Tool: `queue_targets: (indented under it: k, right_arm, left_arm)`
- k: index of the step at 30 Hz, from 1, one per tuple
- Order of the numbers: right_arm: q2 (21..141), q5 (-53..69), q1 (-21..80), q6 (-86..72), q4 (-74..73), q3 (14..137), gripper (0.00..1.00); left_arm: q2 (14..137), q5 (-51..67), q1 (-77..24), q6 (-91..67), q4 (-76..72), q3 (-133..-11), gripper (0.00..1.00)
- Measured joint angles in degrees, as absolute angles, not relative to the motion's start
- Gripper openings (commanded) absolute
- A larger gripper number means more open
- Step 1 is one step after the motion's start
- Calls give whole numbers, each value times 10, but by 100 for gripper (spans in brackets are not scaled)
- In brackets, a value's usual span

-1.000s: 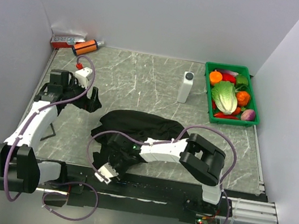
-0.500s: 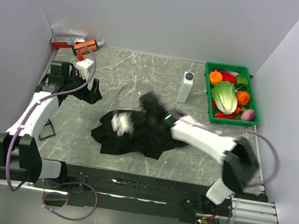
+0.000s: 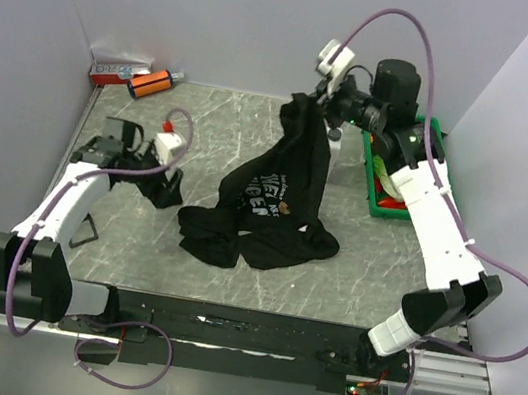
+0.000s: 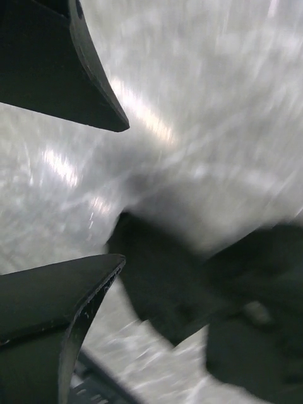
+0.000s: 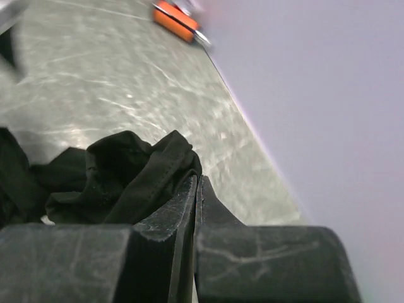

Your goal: Pin the brooch onto the clothing

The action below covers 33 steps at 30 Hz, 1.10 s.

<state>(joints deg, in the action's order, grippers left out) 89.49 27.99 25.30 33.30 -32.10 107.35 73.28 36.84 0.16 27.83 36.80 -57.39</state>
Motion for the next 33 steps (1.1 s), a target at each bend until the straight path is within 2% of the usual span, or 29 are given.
queue_targets:
  k: [9, 12, 13, 15, 16, 17, 18, 24, 30, 33]
  right_arm:
    - [915, 266, 220, 223, -314, 1043, 0]
    - [911, 264, 221, 206, -307, 1022, 0]
    - [908, 262, 221, 202, -305, 1017, 0]
    - [906, 257, 221, 193, -303, 1015, 0]
    - [905, 254, 221, 189, -301, 1015, 0]
    - [904, 249, 219, 183, -298, 1015, 0]
    - [903, 246, 218, 176, -294, 1016, 0]
    - [915, 234, 188, 140, -292, 1088, 0]
    - [940, 230, 166, 122, -284, 1197, 0]
    - [931, 230, 150, 118, -281, 1207, 0]
  left_arm:
    - [810, 350, -115, 273, 328, -534, 85]
    - [873, 340, -127, 252, 296, -552, 68]
    - [896, 336, -130, 246, 287, -561, 55]
    - [935, 331, -131, 238, 281, -576, 39]
    - [952, 329, -131, 239, 283, -586, 16]
    - [967, 326, -131, 241, 287, -596, 6]
    - [976, 324, -131, 243, 292, -605, 1]
    - [974, 316, -108, 277, 344, -658, 1]
    - [919, 311, -25, 342, 440, -865, 1]
    - [839, 295, -4, 394, 461, -910, 1]
